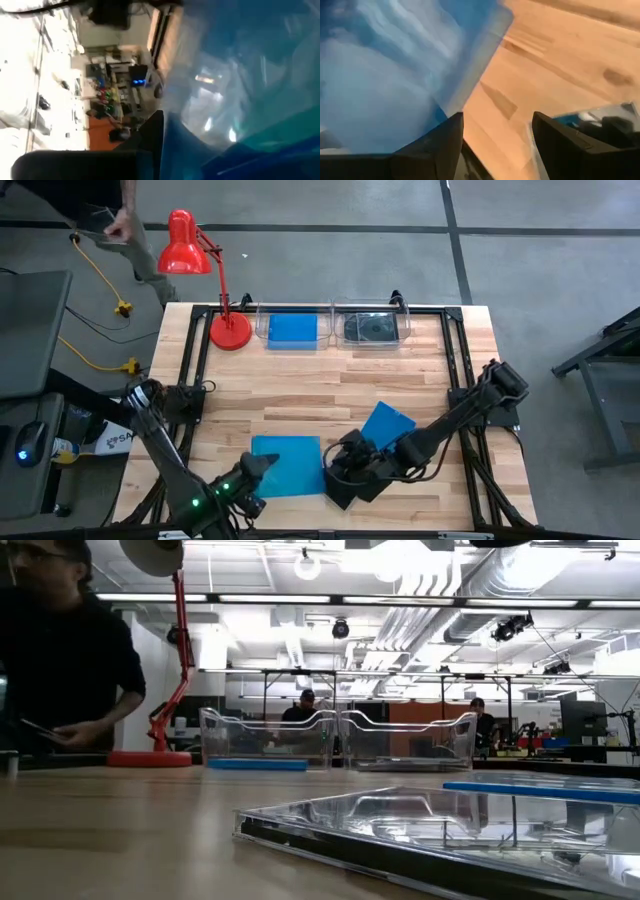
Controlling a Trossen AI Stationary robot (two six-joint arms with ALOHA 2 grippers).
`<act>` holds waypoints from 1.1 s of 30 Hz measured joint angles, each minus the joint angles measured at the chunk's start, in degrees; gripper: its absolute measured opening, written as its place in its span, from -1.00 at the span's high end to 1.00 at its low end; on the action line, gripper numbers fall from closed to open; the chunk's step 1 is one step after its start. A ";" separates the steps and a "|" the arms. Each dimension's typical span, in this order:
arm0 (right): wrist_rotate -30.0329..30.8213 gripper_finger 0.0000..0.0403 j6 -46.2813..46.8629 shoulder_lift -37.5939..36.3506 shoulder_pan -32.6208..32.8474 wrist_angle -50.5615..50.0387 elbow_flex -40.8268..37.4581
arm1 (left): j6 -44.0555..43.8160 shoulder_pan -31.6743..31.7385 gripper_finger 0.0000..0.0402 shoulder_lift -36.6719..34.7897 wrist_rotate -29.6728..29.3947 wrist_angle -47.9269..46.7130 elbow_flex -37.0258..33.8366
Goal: Pick & place jewel cases by type
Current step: Put the left blue cd case into the left transparent bin
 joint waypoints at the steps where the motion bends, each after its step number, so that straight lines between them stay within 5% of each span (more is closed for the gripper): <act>1: -0.12 -0.09 -0.66 -0.22 0.10 -0.44 0.01 | -0.68 0.66 0.67 -0.65 -0.78 -1.08 1.82; 10: -1.22 -0.09 -4.91 -0.32 1.15 -7.35 -0.33 | 0.00 5.44 0.67 -11.93 -7.15 -6.28 14.29; 18: -0.48 -0.09 -6.76 -0.52 2.96 -18.12 -0.23 | 0.32 7.88 0.67 -21.22 -3.99 -5.69 23.18; 23: 0.56 -0.09 -9.81 -0.52 3.28 -23.96 -0.21 | 3.30 7.82 0.67 -24.48 -1.50 1.14 27.90; 33: 1.49 -0.09 -17.59 -0.52 2.84 -26.06 -0.21 | 26.77 7.77 0.67 -25.44 7.63 23.50 32.35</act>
